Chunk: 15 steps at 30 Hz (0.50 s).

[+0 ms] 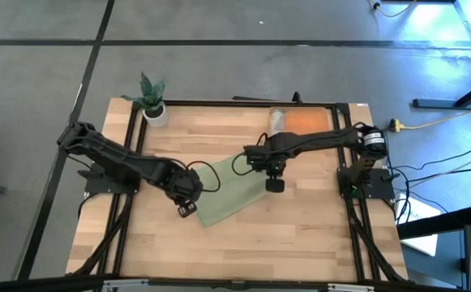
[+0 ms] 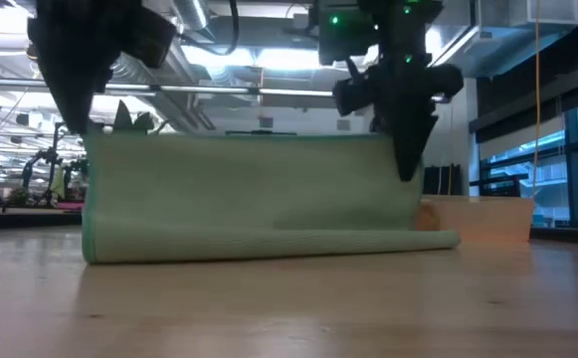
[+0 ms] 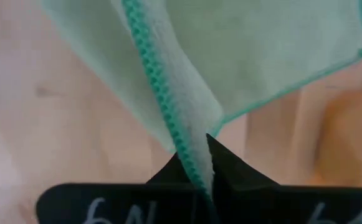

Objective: Roll microfiber towels into tight, uniform cylinder then place into a basket
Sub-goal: Fold the green microfiber towel

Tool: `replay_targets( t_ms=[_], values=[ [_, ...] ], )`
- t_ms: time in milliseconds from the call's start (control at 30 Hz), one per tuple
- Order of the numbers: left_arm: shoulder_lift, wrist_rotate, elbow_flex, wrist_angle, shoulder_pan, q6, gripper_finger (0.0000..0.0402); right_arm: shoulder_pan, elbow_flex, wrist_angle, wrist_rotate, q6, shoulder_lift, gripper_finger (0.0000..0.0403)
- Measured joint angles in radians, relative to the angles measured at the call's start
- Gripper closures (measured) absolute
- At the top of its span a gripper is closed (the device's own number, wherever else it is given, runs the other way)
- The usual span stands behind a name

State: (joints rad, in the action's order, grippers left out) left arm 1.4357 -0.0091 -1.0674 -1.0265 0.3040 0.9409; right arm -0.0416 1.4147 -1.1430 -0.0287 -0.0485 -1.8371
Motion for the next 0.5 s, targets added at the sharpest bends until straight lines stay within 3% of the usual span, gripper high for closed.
replay_targets(
  t_ms=[267,500],
  values=[
    [0.000,-0.078,0.035,0.016,-0.078,-0.008,0.0401,-0.059,0.000,0.025,-0.061,0.005,-0.033,0.0397],
    [0.000,-0.086,0.070,0.046,-0.119,-0.008,0.0401,-0.096,0.000,0.080,-0.084,0.008,-0.063,0.0397]
  ],
)
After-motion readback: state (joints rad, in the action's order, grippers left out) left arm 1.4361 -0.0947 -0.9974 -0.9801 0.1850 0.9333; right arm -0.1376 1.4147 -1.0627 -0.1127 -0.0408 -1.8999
